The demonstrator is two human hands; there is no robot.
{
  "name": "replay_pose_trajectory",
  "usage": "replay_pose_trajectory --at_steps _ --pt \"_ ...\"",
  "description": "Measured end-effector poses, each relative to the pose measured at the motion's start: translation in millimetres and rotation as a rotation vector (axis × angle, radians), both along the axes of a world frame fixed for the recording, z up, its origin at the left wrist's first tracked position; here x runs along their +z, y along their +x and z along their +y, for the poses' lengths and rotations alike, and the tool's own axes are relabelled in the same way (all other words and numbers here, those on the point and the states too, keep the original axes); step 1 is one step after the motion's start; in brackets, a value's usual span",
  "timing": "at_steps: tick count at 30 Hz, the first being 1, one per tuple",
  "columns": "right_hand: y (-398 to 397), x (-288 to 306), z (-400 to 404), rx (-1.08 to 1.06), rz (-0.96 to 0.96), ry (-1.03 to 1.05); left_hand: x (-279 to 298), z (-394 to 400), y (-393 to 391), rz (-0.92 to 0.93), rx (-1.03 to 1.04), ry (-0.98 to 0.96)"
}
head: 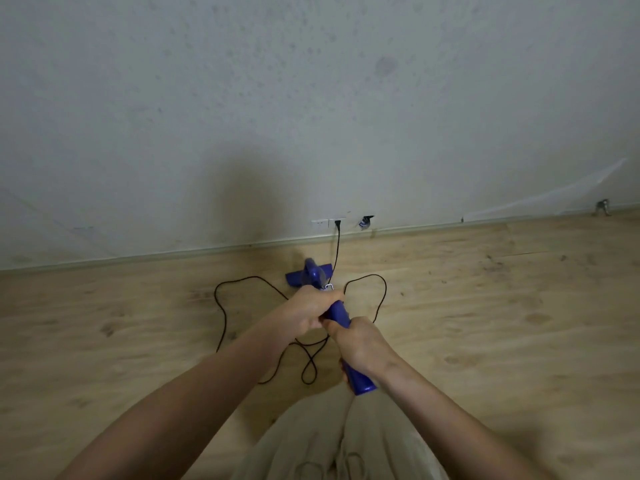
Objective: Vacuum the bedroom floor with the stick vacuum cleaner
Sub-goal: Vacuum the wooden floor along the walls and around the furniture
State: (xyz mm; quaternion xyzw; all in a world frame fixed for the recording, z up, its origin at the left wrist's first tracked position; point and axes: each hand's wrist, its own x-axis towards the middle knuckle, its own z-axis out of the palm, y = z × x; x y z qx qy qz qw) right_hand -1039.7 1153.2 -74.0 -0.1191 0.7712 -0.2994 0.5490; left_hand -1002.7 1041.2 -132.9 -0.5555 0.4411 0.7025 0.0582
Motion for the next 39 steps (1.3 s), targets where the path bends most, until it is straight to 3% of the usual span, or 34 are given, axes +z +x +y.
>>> replay_pose_trajectory --at_steps 17,22,28,39 --pt "29.4 -39.4 -37.4 -0.139 -0.012 -0.071 -5.4 -27.7 15.0 0.045 0.029 -0.013" --pt "42.2 -38.9 -32.6 -0.070 0.086 -0.072 0.2 -27.1 25.6 -0.006 -0.026 -0.009" --pt "54.0 -30.5 -7.0 -0.076 0.052 -0.045 -3.9 -11.0 42.6 -0.028 -0.096 -0.019" --pt "31.5 -43.4 -26.8 -0.052 0.178 -0.012 -17.9 -22.0 14.7 0.033 0.018 -0.026"
